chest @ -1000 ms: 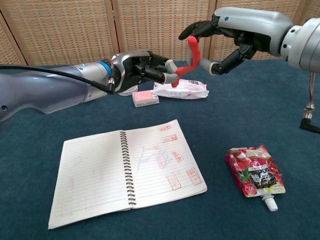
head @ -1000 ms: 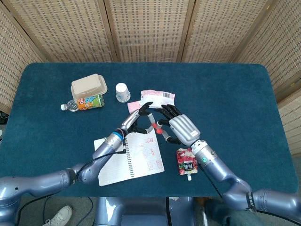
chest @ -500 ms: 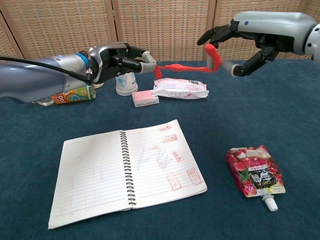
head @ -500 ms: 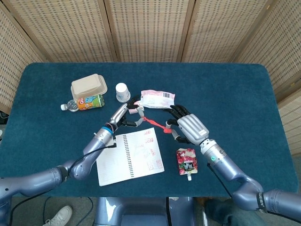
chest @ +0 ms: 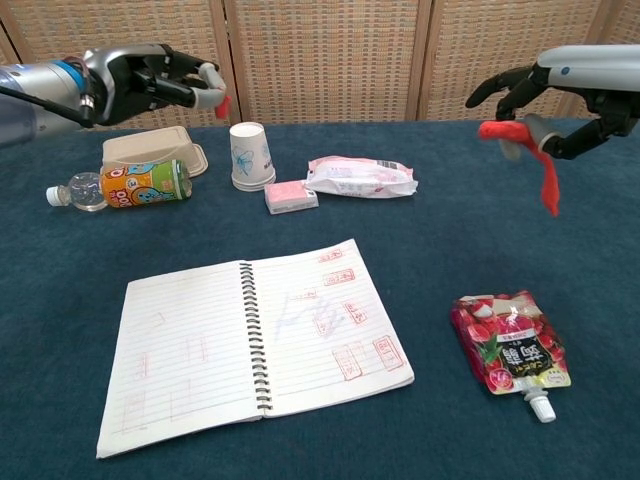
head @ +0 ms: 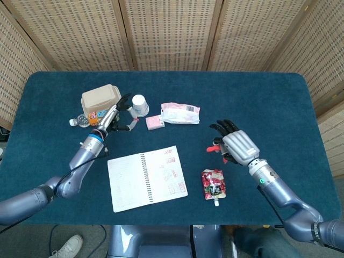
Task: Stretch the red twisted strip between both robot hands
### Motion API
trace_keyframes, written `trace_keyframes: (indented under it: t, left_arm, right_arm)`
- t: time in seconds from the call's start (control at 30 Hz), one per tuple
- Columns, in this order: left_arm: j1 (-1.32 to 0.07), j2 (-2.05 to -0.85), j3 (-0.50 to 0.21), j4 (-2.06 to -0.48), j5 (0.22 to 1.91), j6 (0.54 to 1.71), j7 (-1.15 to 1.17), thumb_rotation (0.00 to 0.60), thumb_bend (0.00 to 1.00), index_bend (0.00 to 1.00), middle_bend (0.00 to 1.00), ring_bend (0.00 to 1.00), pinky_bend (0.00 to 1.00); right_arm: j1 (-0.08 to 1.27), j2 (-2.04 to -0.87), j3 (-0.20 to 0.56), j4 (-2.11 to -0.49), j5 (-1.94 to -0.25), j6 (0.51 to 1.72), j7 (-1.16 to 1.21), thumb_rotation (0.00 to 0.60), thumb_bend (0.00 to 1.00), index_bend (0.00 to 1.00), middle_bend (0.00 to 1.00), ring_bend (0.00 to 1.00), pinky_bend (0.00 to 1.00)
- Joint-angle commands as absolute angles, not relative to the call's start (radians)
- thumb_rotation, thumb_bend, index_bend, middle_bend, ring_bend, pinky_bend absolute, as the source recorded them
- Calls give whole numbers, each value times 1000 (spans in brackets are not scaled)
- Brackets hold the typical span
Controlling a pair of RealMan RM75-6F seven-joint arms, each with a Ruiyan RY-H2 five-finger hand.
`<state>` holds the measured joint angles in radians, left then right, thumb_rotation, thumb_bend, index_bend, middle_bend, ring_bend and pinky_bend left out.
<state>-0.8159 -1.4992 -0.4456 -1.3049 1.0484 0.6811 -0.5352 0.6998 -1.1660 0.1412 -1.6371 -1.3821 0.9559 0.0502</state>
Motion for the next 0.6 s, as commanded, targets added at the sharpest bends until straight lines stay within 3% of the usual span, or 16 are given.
trace_keyframes:
  t: [0.03, 0.4, 0.6]
  left_arm:
    - [-792, -1432, -424, -1319, 1081, 696, -494, 600, 576, 700, 0, 0, 0]
    - [-732, -1113, -316, -1505, 1087, 706, -203, 600, 576, 708, 0, 0, 0]
    - [-679, -1043, -279, -1563, 1089, 780, -142, 600, 577, 710, 0, 0, 0]
  right_arm:
    - [693, -1160, 139, -1635, -1376, 957, 50, 600, 843, 980, 181, 0, 0]
    - [676, -1159, 142, -1667, -1337, 954, 54, 600, 842, 980, 172, 0, 0]
    - [665, -1178, 134, -1676, -1336, 963, 33, 600, 842, 980, 172, 0, 0]
